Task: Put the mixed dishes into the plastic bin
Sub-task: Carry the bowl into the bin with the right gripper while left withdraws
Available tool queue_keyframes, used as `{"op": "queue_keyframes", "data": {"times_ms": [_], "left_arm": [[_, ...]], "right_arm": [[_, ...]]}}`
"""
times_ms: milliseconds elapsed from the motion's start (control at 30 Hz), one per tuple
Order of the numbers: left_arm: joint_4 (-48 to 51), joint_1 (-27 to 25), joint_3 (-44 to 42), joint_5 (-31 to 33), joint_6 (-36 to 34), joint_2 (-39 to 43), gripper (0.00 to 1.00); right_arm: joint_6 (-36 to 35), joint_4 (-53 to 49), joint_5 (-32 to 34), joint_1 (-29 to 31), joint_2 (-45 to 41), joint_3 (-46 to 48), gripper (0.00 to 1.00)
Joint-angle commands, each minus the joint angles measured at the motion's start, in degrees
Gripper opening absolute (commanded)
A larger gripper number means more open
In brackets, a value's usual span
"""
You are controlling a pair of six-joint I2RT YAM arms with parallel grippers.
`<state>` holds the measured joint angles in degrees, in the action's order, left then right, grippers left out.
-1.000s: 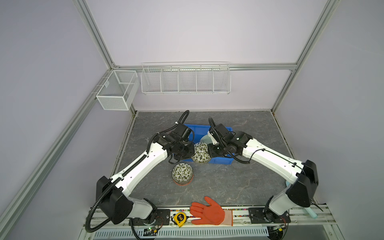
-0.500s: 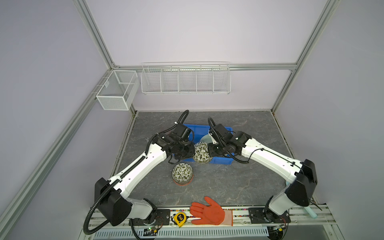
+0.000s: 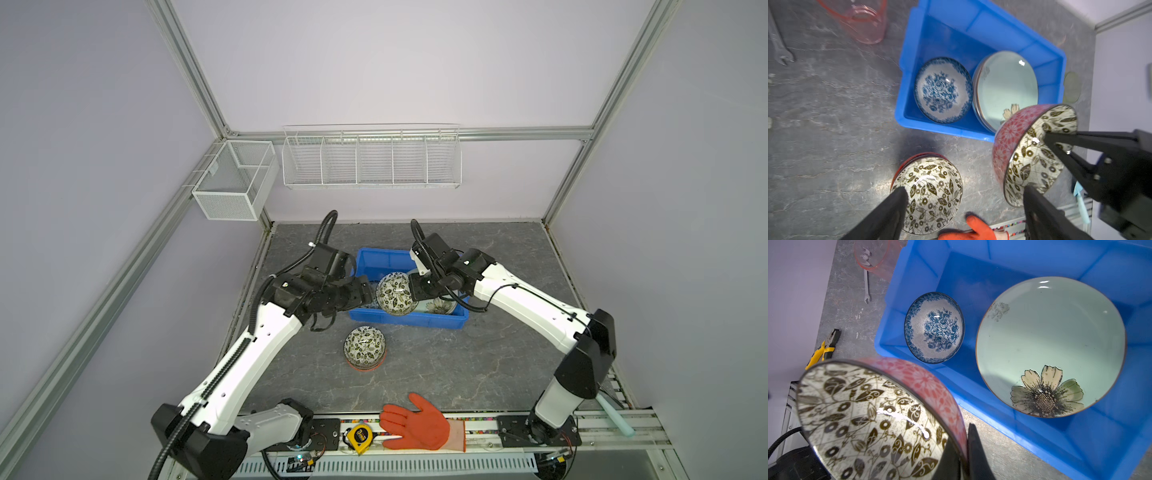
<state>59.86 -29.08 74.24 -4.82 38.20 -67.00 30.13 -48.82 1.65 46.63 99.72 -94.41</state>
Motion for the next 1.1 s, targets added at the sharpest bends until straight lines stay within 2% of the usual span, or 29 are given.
{"op": "queue_keyframes", "data": {"times_ms": [0, 133, 300, 633, 1067], "left_arm": [[4.12, 4.51, -0.88, 0.6, -2.57, 2.68, 0.88], [5.53, 9.68, -2.51, -1.74, -4.56, 4.78, 0.89], [5.99, 12.19, -4.46, -3.03, -5.26, 6.35, 0.89], [4.87, 12.82, -6.1, -3.89, -5.39, 6.59, 0.9], [3.41, 13.18, -7.18, -5.11, -5.74, 5.46, 0.9]], "right_arm": [[-1.08, 0.22, -2.34, -0.19, 3.3, -4.18, 0.07], [-1.56, -0.26, -3.22, -0.24, 8.96, -9.73, 0.07], [-1.81, -1.4, -4.31, -0.69, 16.07, -16.76, 0.07], [-2.22, -4.8, -6.79, -1.4, 27.85, -28.19, 0.07], [-1.92, -4.72, -8.07, -2.1, 32.56, -30.22, 0.07]]}}
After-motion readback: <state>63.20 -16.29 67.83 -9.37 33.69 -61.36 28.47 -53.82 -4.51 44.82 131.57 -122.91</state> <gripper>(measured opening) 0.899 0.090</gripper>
